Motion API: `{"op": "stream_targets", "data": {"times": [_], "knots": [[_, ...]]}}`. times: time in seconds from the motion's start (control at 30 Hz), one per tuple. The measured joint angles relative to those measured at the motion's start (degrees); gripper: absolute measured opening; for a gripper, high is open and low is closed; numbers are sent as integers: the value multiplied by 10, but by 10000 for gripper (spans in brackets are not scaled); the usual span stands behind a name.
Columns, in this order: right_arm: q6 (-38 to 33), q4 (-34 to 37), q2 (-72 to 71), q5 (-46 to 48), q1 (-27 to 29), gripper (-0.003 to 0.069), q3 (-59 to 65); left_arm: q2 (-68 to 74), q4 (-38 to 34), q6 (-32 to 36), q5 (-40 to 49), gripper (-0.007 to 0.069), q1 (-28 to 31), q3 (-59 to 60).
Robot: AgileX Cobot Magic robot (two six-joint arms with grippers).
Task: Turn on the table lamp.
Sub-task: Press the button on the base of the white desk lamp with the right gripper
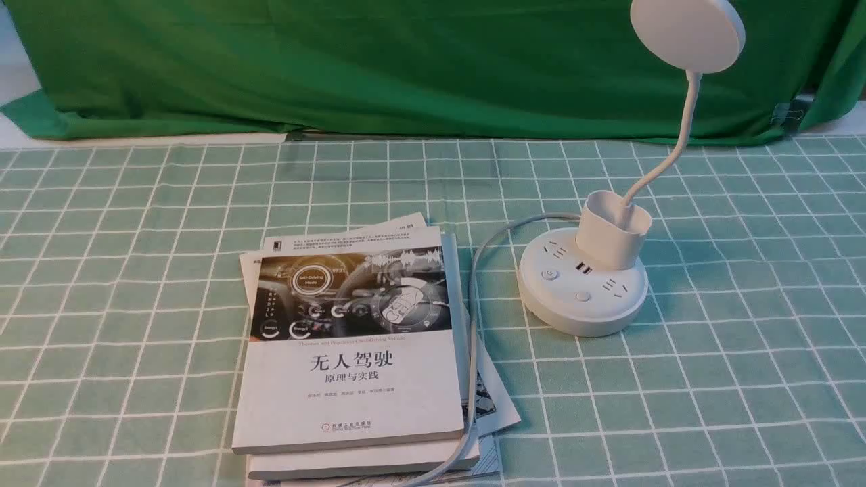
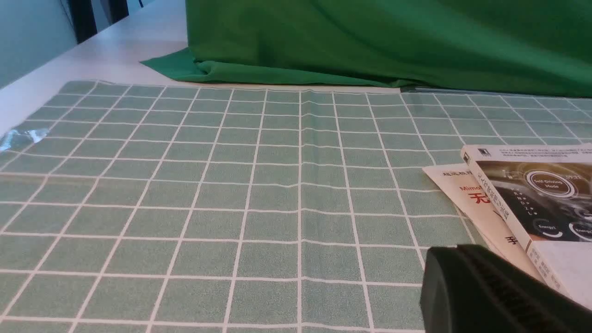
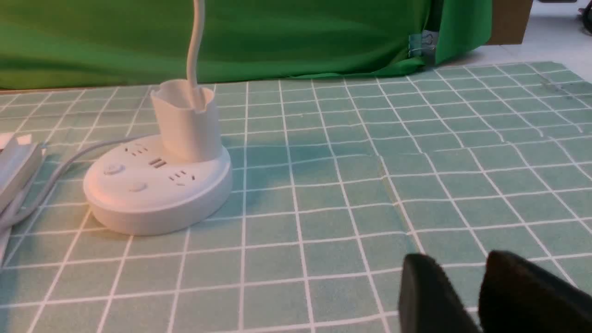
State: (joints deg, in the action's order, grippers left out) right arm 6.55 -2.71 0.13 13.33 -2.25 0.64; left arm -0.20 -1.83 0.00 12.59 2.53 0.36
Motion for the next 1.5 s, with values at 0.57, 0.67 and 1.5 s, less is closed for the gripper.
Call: {"op": "stream_targets", "data": {"times": [0.57,0.67,1.5], "knots": [[0,0,0,0,0,239,0,0,0,0,0,21,0,0],[0,0,0,0,0,239,0,0,0,0,0,21,0,0],[466,194,0,-5,0,239,0,0,0,0,0,21,0,0]]}}
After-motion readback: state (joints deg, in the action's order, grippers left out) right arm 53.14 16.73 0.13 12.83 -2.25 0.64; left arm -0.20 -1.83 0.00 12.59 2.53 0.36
